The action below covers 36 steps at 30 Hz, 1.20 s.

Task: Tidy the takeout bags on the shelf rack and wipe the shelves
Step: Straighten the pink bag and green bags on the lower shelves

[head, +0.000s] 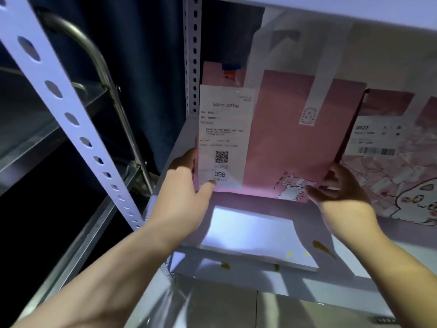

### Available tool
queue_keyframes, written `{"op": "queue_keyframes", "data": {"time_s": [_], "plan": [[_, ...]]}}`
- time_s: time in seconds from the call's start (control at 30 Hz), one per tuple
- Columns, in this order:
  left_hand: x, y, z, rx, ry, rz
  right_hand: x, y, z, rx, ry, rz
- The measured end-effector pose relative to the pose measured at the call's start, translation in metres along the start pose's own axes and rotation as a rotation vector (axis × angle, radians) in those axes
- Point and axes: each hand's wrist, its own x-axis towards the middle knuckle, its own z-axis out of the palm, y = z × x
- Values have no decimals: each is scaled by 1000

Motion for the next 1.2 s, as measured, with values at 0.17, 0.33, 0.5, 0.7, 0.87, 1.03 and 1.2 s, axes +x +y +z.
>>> {"op": "queue_keyframes", "data": {"time_s": [0.17, 0.33, 0.5, 0.7, 0.87, 1.03, 1.2], "plan": [[-1, -5, 2, 32, -23, -19, -2, -2, 1, 7, 5, -10], [9, -3, 3, -29, 5, 4, -2, -4, 10, 7, -38, 48], [27, -11, 6, -52, -5, -28, 8, -6, 22, -88, -74, 59], [37, -13, 8, 0, 4, -53, 12, -11, 25, -193, -121, 49], [14, -3, 4, 74, 65, -72, 3, -12, 11, -289, -155, 54], [-18, 14, 9, 205, -10, -56, -24, -15, -21, -201, -170, -1], [-40, 36, 41, 204, -159, 57, -35, 5, -61, -325, -251, 35]]}}
